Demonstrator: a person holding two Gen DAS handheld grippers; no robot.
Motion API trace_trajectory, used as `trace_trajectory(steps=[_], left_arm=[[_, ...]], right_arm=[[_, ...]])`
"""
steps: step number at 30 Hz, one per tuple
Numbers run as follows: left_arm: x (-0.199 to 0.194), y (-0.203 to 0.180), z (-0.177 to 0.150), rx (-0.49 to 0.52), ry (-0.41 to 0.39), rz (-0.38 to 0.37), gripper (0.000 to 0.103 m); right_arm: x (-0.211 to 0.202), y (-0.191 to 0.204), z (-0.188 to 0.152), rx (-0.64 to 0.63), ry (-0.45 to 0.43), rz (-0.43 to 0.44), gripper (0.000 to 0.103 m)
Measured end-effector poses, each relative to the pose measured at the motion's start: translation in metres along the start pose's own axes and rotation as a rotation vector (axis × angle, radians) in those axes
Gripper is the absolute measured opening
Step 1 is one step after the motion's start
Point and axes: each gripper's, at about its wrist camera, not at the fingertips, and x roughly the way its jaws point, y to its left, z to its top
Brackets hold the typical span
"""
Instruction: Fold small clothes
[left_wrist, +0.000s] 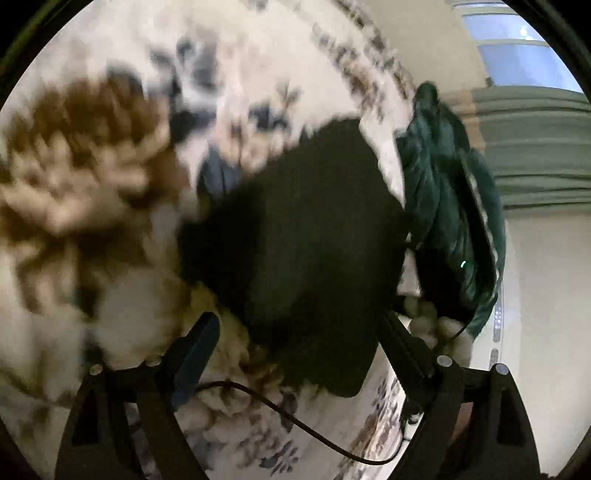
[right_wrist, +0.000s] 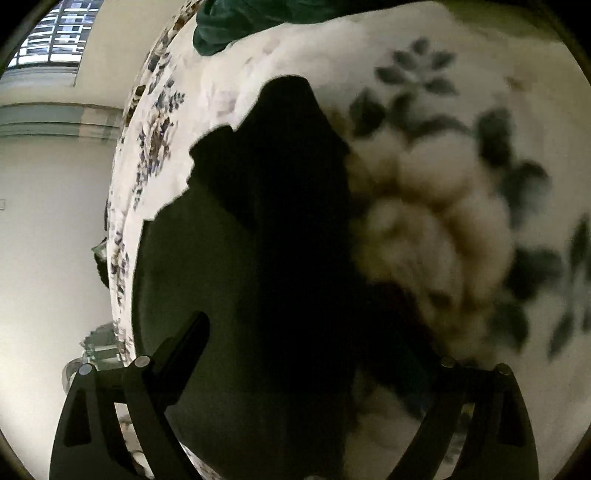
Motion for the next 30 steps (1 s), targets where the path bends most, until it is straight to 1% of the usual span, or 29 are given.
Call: trace_trajectory(steps=[1, 2, 3, 4, 6, 7, 8, 9, 10, 12, 14, 15, 16, 17, 18, 20, 21, 22, 23, 24, 25, 26, 27, 28, 29, 30], left_arm=[[0.014, 0.005, 0.002, -0.026, 0.012, -0.002, 0.087], [0.03, 0.01, 0.005, -0.06, 0.026, -0.026, 0.087], [0.049, 0.016, 0.01, -0.104, 0.033, -0.027, 0.087], [0.055, 0.02, 0.012, -0.124, 0.021, -0.039, 0.087], [0.058, 0.017, 0.017, -0.164, -0.057, -0.052, 0.088], [0.056, 0.014, 0.019, -0.161, -0.083, -0.063, 0.084], [0.053, 0.008, 0.021, -0.138, -0.112, -0.056, 0.064], [0.048, 0.003, 0.026, -0.112, -0.137, -0.043, 0.04], [0.046, 0.003, 0.028, -0.111, -0.143, -0.06, 0.036], [0.037, 0.0, 0.04, -0.088, -0.129, -0.072, 0.029], [0.027, -0.007, 0.05, -0.038, -0.108, -0.07, 0.028], [0.022, -0.012, 0.058, 0.006, -0.089, -0.074, 0.028], [0.02, -0.02, 0.062, 0.047, -0.07, -0.077, 0.028], [0.014, -0.023, 0.071, 0.084, -0.053, -0.075, 0.028], [0.009, -0.026, 0.083, 0.12, -0.024, -0.084, 0.028], [0.002, -0.028, 0.1, 0.183, 0.021, -0.072, 0.028], [0.004, -0.031, 0.113, 0.225, 0.064, -0.085, 0.029], [0.006, -0.028, 0.122, 0.269, 0.1, -0.058, 0.03], [0.012, -0.027, 0.135, 0.309, 0.145, -0.027, 0.035], [0.015, -0.018, 0.14, 0.322, 0.19, -0.026, 0.046], [0.016, -0.012, 0.142, 0.322, 0.205, 0.004, 0.052], [0.013, -0.003, 0.142, 0.318, 0.209, 0.043, 0.059], [0.011, 0.004, 0.141, 0.3, 0.214, 0.043, 0.061], [0.008, 0.011, 0.137, 0.276, 0.212, 0.039, 0.061], [0.003, 0.016, 0.13, 0.254, 0.208, 0.034, 0.063], [0.001, 0.023, 0.121, 0.229, 0.211, 0.021, 0.069]], right_arm=[[0.001, -0.001, 0.003, 0.011, 0.005, 0.009, 0.095], [0.001, -0.003, 0.006, 0.026, 0.005, 0.018, 0.095], [0.001, -0.004, 0.006, 0.036, 0.001, 0.034, 0.095], [0.004, -0.003, 0.01, 0.041, -0.003, 0.041, 0.095], [0.007, -0.002, 0.011, 0.034, -0.012, 0.058, 0.094], [0.009, 0.003, 0.01, 0.023, -0.012, 0.055, 0.084], [0.01, 0.004, 0.009, 0.012, -0.012, 0.058, 0.072], [0.012, 0.005, 0.008, 0.01, -0.002, 0.053, 0.045], [0.014, 0.004, 0.007, 0.016, 0.004, 0.033, 0.034], [0.008, 0.0, 0.001, 0.043, -0.019, 0.078, 0.026], [-0.002, -0.001, -0.011, 0.074, -0.057, 0.104, 0.023], [-0.008, -0.001, -0.019, 0.089, -0.076, 0.114, 0.022], [-0.016, 0.0, -0.034, 0.104, -0.101, 0.107, 0.022], [-0.021, 0.001, -0.046, 0.115, -0.115, 0.096, 0.021], [-0.027, 0.0, -0.063, 0.143, -0.13, 0.095, 0.018], [-0.038, -0.001, -0.103, 0.206, -0.153, 0.114, 0.018], [-0.042, 0.002, -0.131, 0.24, -0.167, 0.122, 0.017], [-0.042, 0.004, -0.149, 0.266, -0.171, 0.133, 0.017], [-0.041, 0.009, -0.172, 0.294, -0.176, 0.134, 0.017], [-0.04, 0.012, -0.187, 0.301, -0.177, 0.12, 0.018], [-0.035, 0.013, -0.201, 0.318, -0.163, 0.119, 0.021], [-0.03, 0.013, -0.212, 0.338, -0.151, 0.105, 0.025], [-0.026, 0.013, -0.215, 0.348, -0.151, 0.086, 0.04], [-0.026, 0.007, -0.218, 0.37, -0.146, 0.082, 0.052], [-0.028, 0.0, -0.221, 0.397, -0.146, 0.092, 0.055], [-0.034, -0.01, -0.224, 0.429, -0.17, 0.09, 0.062]])
